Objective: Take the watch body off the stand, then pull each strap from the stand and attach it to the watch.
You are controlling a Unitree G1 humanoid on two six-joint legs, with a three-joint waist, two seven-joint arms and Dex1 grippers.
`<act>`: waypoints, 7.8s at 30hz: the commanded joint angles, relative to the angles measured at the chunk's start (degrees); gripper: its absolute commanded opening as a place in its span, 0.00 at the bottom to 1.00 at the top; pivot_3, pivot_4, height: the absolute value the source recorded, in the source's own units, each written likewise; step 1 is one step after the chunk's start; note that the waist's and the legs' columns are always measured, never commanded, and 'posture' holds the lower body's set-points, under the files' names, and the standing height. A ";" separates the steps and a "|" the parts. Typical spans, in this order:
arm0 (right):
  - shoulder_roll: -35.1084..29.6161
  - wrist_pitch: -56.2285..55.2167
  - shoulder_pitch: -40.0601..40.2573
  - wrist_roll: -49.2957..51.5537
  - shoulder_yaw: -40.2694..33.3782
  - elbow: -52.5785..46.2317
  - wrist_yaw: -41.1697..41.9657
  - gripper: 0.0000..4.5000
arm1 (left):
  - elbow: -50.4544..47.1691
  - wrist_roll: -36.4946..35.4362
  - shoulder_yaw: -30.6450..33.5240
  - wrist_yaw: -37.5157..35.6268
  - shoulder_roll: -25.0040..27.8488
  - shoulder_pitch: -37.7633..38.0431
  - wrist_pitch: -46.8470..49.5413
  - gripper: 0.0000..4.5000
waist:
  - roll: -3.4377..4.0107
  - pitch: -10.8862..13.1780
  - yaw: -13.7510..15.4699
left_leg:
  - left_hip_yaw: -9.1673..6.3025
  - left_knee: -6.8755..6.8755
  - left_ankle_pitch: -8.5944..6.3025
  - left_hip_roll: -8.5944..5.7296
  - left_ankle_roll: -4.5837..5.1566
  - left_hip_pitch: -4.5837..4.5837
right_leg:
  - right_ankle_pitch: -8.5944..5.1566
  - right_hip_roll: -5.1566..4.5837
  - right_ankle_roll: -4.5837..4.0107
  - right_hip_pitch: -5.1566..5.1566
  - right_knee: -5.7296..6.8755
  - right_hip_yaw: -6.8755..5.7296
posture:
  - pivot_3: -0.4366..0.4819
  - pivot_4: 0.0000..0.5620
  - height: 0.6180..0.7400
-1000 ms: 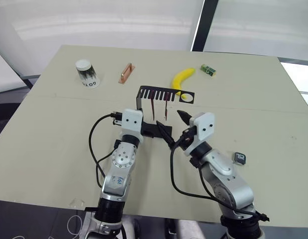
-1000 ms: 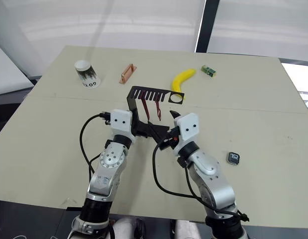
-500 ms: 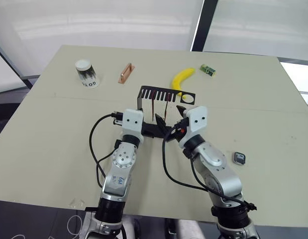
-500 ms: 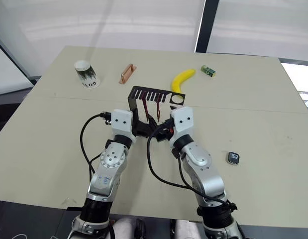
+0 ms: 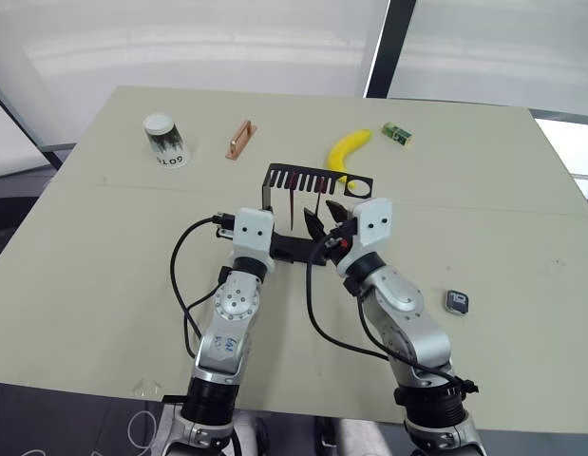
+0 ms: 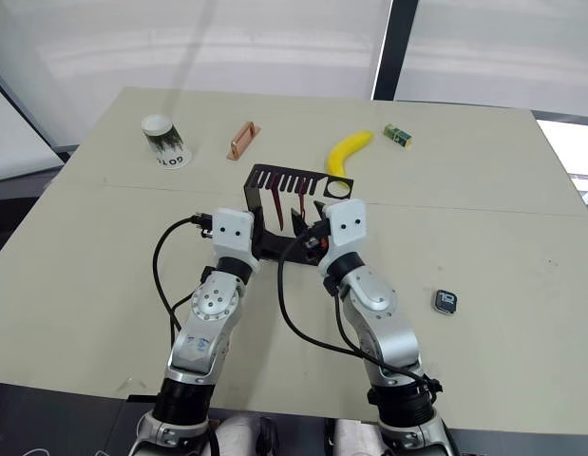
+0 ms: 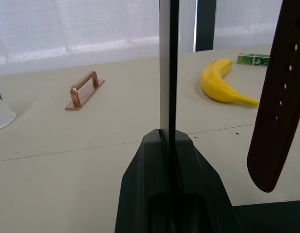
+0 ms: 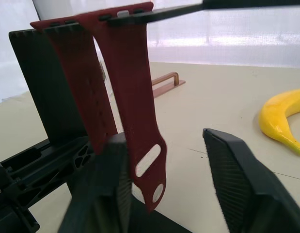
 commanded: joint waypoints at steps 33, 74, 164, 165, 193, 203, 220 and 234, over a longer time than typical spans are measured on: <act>-14.47 -8.70 11.61 -0.29 0.91 -15.63 11.02 0.00 | -0.74 -1.13 0.75 -1.92 0.85 -0.22 -1.29 0.56 | -0.03 0.02 0.10 | -0.08 -0.07 -0.02 0.00 0.02 -0.13 | 0.00 -0.02 0.00 -0.03 -0.17 -0.10 | 0.48 0.27 0.88; -28.55 13.52 11.26 43.31 -2.29 -18.10 33.94 0.00 | -9.30 -72.13 11.54 -62.00 32.94 -3.70 38.87 0.99 | -0.03 0.07 -0.03 | -0.57 -0.01 -0.01 0.02 -0.16 -0.31 | -0.08 -0.02 -0.15 0.00 -0.20 -0.48 | 0.48 0.27 0.88; -26.28 16.68 10.86 44.38 -2.59 -18.70 32.65 0.00 | -7.42 -73.95 10.53 -56.66 23.09 -1.15 35.93 0.40 | -0.03 0.06 0.23 | -1.12 0.61 -0.03 0.02 -0.04 -0.83 | -0.07 -0.05 -0.12 -0.03 -0.16 -0.84 | 0.48 0.27 0.88; -26.32 16.67 10.85 44.31 -2.54 -18.62 32.77 0.00 | -7.41 -73.93 10.51 -56.60 23.00 -1.20 35.84 0.33 | -0.03 0.07 0.23 | -1.12 0.62 -0.03 0.02 -0.04 -0.83 | -0.07 -0.06 -0.12 -0.03 -0.16 -0.84 | 0.48 0.27 0.88; -27.18 17.02 11.25 43.74 -2.31 -18.93 33.10 0.00 | -8.63 -74.75 10.88 -54.28 21.28 -1.51 34.75 0.01 | -0.03 0.06 0.23 | -1.12 0.61 -0.03 0.02 -0.03 -0.83 | -0.07 -0.06 -0.12 -0.03 -0.17 -0.84 | 0.48 0.27 0.88; -31.82 16.59 13.93 40.92 -5.64 -21.62 31.01 0.31 | -10.50 -73.11 12.74 -54.05 22.70 -2.35 31.14 0.00 | -0.02 0.07 0.28 | -1.14 0.62 -0.03 0.02 -0.04 -0.84 | -0.07 -0.06 -0.12 -0.03 -0.18 -0.84 | 0.48 0.27 0.88; -26.98 -12.42 50.56 20.88 -48.48 -16.94 28.25 0.99 | 5.04 -41.97 22.00 -62.96 40.65 5.14 -3.46 0.00 | -0.01 0.07 0.41 | -1.06 0.29 -0.07 0.01 -0.06 -0.81 | -0.08 -0.01 -0.11 0.02 -0.52 -0.82 | 0.48 0.27 0.88; -19.21 -27.14 58.78 18.70 -55.57 0.99 27.32 0.99 | 8.95 -38.74 25.20 -61.91 41.73 9.56 -10.58 0.00 | 0.12 0.09 0.01 | -1.03 -0.21 -0.24 -0.02 -0.31 -0.64 | -0.06 -0.19 -0.23 0.00 -0.63 -0.72 | 0.48 0.27 0.88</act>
